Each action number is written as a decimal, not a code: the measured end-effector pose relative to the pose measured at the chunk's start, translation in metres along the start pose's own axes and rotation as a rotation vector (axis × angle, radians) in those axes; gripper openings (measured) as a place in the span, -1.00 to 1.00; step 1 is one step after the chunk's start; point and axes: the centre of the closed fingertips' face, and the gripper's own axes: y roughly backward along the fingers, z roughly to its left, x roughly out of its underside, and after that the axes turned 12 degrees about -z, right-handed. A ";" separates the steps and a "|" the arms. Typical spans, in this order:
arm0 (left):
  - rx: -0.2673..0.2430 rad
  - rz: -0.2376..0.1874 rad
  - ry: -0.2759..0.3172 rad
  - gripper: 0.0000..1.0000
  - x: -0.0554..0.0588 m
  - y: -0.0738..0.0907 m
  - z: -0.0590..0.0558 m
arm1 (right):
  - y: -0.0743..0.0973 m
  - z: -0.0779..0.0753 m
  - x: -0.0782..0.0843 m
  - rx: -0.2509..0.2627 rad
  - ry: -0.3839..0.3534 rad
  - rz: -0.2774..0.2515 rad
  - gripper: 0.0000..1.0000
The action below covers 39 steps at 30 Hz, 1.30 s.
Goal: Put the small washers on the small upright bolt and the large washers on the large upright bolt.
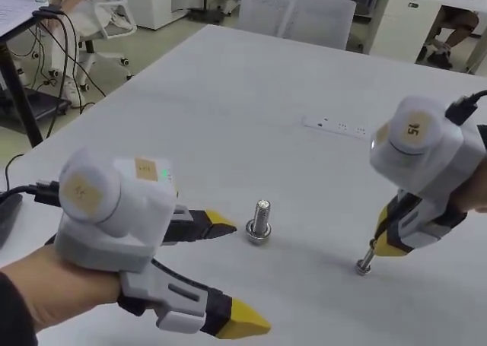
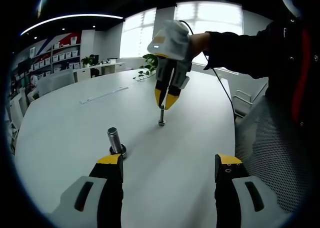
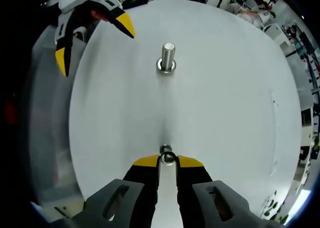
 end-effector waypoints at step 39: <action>0.002 0.020 0.012 0.48 0.006 0.001 0.000 | -0.035 0.006 0.012 -0.040 -0.042 0.007 -0.72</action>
